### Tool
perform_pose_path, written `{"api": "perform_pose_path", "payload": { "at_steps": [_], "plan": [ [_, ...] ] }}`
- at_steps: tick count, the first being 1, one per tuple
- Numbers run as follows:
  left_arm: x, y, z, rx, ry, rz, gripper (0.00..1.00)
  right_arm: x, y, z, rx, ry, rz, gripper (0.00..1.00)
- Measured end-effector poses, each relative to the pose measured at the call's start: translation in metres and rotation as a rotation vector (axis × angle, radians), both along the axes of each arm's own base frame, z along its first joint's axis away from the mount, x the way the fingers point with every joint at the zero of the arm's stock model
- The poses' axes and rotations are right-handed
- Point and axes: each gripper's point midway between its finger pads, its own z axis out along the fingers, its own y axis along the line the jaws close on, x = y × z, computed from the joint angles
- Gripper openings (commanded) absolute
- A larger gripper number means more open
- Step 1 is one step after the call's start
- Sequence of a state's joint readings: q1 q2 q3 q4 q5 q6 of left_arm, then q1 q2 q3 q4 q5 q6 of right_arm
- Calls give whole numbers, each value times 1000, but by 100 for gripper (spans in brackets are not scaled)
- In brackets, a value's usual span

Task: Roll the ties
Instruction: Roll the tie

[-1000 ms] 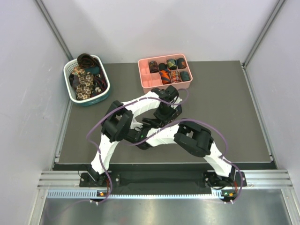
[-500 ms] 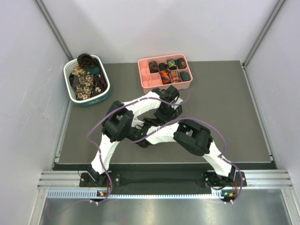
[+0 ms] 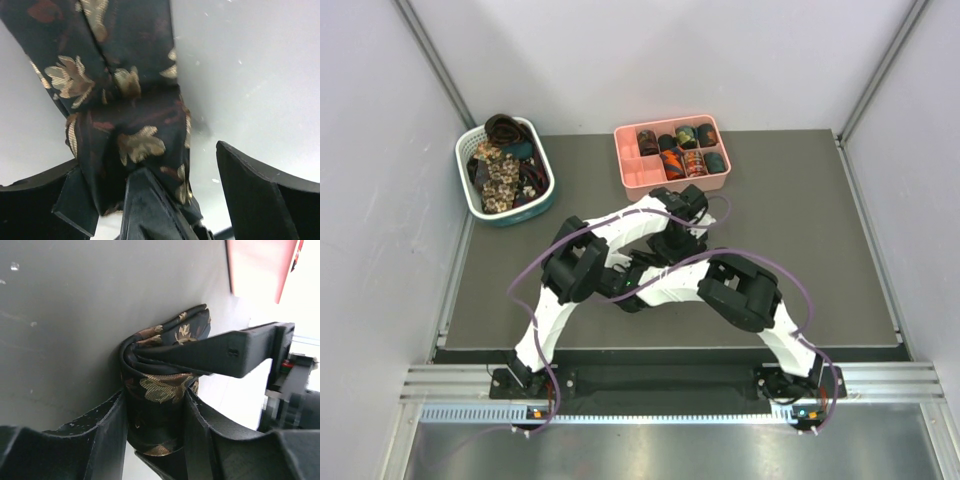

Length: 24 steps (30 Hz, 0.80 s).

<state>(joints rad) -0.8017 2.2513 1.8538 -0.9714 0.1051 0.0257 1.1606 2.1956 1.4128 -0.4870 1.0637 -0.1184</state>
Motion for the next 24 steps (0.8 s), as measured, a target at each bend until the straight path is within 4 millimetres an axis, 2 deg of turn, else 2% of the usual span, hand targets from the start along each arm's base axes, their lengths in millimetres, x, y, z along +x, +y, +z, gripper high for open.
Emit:
{"api": "perform_pose_path", "payload": {
  "at_steps": [4,7,11,15,19,24],
  "plan": [
    [1,-4,8,-8,8,-5,90,-1,-2,-1,12,14,3,18],
    [9,-11,17,-34,-13,1,98,-2,-2,-1,31,24,5,18],
    [25,-20,28,-101,-59,25,99,-2,-3,-1,52,38,10,18],
    [50,-26,54,-214,-131,88,99,-2,-3,-1,76,58,22,18],
    [79,-11,97,-339,-228,189,99,-3,-3,1,112,89,36,18],
    [109,36,150,-521,-363,374,99,-7,-4,4,189,164,63,17]
  ]
}}
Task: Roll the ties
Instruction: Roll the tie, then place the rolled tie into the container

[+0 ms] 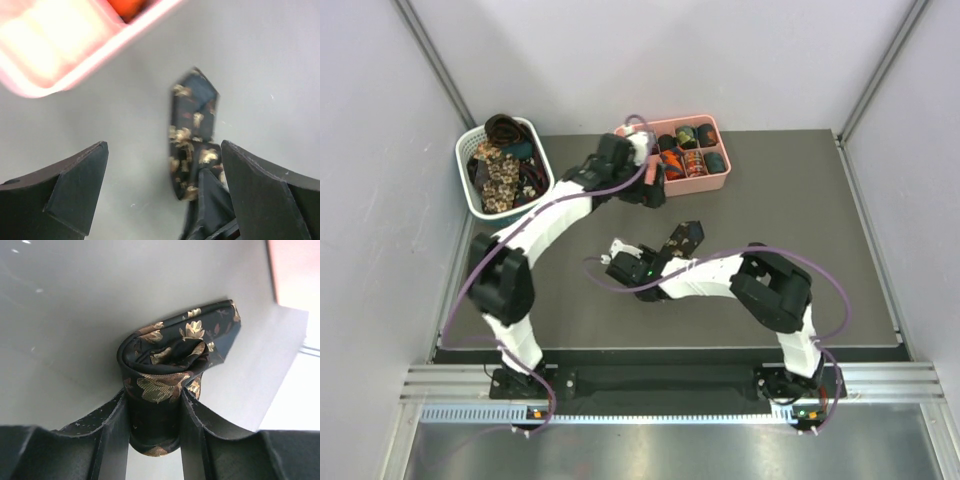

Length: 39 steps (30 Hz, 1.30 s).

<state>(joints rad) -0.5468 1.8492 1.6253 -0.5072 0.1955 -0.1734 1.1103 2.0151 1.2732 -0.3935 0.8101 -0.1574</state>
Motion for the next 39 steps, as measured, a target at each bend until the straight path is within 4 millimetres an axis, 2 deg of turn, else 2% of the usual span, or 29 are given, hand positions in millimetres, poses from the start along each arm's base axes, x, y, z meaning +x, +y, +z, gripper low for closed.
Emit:
{"api": "perform_pose_path", "payload": {
  "at_steps": [2,4,10,17,22,27,30,34,39],
  "plan": [
    [5,25,13,-54,-48,82,99,-2,2,2,45,34,18,17],
    [4,40,19,-84,-80,140,99,-5,2,3,93,77,42,17],
    [3,61,22,-163,-121,244,99,-7,6,7,241,207,99,16],
    [-8,94,11,-195,-181,344,99,-10,9,9,395,348,152,15],
    [1,115,16,-250,-200,452,99,-13,13,11,488,434,183,11],
    [10,148,5,-286,-170,612,99,-11,11,12,558,507,183,10],
    [-3,164,-15,-293,-151,693,99,-9,11,14,603,558,182,11],
    [-28,167,-32,-320,-137,693,99,-5,11,16,669,639,168,11],
    [-33,145,-26,-399,-139,570,99,3,11,16,780,773,143,13]
  ]
}}
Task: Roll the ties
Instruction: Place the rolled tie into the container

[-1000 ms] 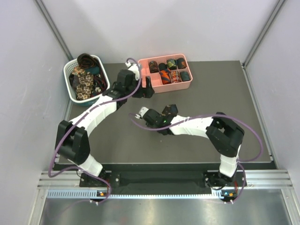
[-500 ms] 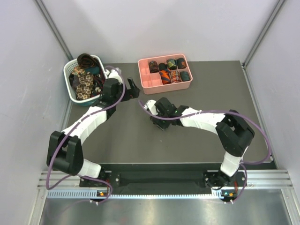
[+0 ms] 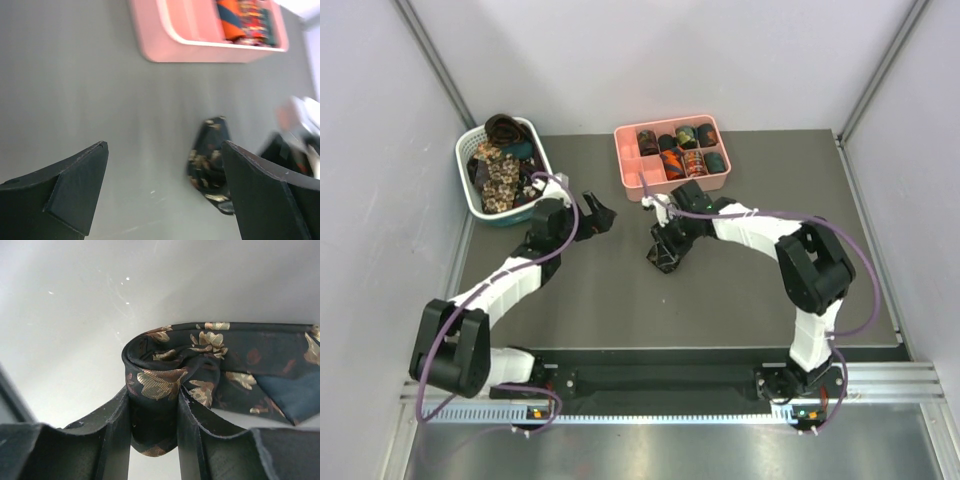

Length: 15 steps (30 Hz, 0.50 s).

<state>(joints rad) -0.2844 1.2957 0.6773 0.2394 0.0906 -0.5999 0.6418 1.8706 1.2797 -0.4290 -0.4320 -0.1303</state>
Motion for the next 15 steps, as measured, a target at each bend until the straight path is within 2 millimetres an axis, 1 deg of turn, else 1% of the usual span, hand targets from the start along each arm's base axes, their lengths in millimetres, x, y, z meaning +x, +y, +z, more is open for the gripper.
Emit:
{"api": "perform_pose_path", "payload": {
  "at_steps": [2,4,7,9,15],
  "plan": [
    [1,-13,0,-16,-18,-64,99,4,-1,0,46,74,2,13],
    [-1,-24,-8,-13,-9,-119,99,7,-1,-1,95,153,4,13],
    [-11,-46,-26,19,19,-214,99,9,-2,-2,159,259,11,13],
    [-21,-62,-35,55,19,-284,99,12,-4,-2,202,314,14,13],
    [-44,-101,-39,165,-92,-457,99,16,-10,-2,308,436,13,13]
  ]
}}
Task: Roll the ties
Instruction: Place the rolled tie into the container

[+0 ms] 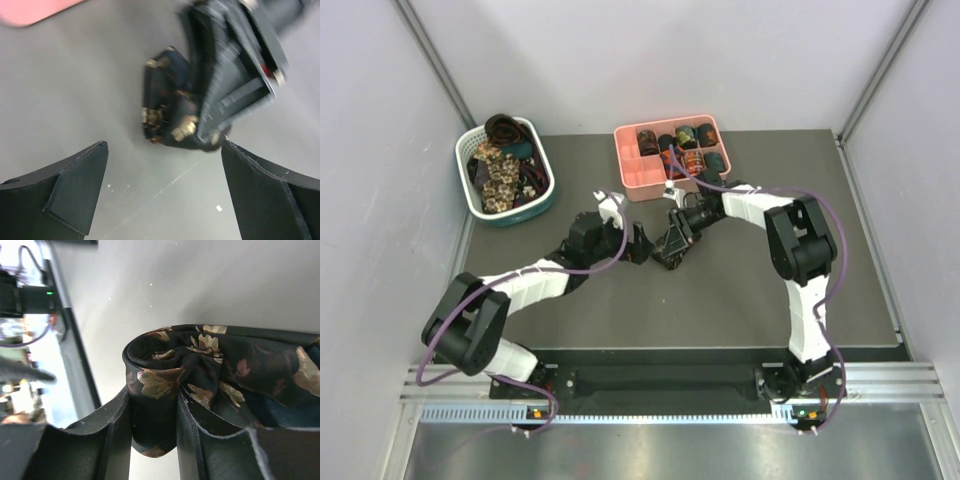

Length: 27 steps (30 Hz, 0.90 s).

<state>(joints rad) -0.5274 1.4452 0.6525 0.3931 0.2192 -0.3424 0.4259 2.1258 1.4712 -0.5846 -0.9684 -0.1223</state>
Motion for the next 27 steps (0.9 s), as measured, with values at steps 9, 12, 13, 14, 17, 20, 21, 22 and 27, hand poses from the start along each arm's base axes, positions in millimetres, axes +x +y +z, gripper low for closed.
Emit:
{"api": "perform_pose_path", "payload": {
  "at_steps": [9,12,13,14,17,20,21,22,27],
  "plan": [
    [-20,-42,-27,182,-122,-244,99,5,-6,-2,92,123,-15,13],
    [-12,-45,-31,224,-145,-273,99,7,-7,-2,101,138,-20,13],
    [-10,-47,-31,234,-151,-279,99,7,-8,-2,102,141,-23,13],
    [-6,-49,-31,247,-160,-288,99,8,-8,-2,102,144,-24,13],
    [0,-54,-30,262,-174,-310,99,8,-9,-2,105,149,-27,13],
    [3,-61,-33,266,-176,-340,99,9,-9,-2,104,150,-29,14],
    [3,-63,-34,267,-176,-349,99,9,-9,-2,104,151,-30,15],
    [2,-64,-36,268,-174,-360,99,9,-10,-2,104,152,-32,15],
    [-2,-70,-49,285,-156,-406,99,9,-10,-2,99,157,-37,21]
  ]
}}
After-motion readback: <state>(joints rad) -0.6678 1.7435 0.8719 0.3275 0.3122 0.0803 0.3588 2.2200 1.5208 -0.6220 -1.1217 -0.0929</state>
